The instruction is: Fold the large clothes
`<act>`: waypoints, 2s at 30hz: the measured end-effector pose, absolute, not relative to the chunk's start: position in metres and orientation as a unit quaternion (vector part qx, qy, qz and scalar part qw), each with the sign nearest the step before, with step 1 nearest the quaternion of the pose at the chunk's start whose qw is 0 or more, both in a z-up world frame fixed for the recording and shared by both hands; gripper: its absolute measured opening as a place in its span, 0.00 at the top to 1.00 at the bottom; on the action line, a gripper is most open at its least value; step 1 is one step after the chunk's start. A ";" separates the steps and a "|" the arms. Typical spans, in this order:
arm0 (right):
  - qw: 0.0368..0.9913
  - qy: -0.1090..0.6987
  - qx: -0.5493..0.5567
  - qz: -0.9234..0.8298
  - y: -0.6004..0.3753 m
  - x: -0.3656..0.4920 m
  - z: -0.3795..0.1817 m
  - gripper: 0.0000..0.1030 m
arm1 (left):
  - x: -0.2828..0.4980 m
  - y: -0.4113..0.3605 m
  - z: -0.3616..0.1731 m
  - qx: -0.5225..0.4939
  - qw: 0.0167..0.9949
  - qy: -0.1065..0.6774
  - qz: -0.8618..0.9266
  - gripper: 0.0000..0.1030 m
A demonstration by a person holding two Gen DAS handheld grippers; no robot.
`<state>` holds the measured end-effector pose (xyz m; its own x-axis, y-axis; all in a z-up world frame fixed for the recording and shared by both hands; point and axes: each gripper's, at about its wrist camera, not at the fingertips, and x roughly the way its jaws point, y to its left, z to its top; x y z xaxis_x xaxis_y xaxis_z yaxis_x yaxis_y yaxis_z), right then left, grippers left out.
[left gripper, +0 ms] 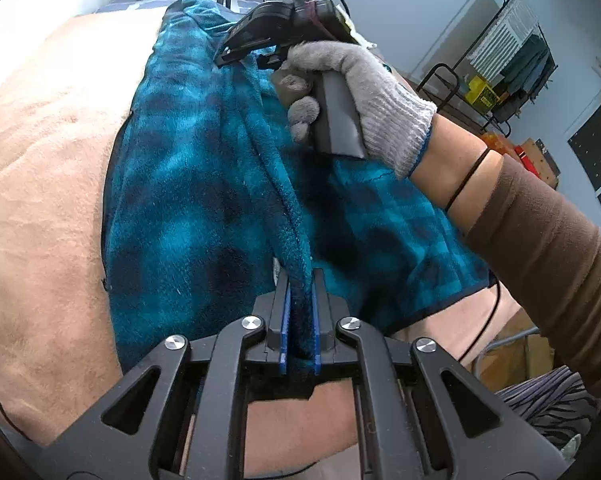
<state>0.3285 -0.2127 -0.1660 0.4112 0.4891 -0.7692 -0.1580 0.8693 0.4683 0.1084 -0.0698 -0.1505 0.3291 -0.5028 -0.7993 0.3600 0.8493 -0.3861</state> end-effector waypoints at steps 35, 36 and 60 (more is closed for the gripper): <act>0.870 0.431 0.118 0.207 -0.226 0.361 -0.112 0.67 | 0.090 -0.067 -0.148 -0.100 0.806 0.498 -0.303 0.71; 0.874 0.420 0.120 0.214 -0.223 0.366 -0.105 0.67 | 0.088 -0.062 -0.142 -0.096 0.814 0.490 -0.296 0.71; 0.893 0.414 0.086 0.151 -0.207 0.381 -0.109 0.67 | 0.094 -0.020 -0.167 -0.095 0.843 0.492 -0.195 0.69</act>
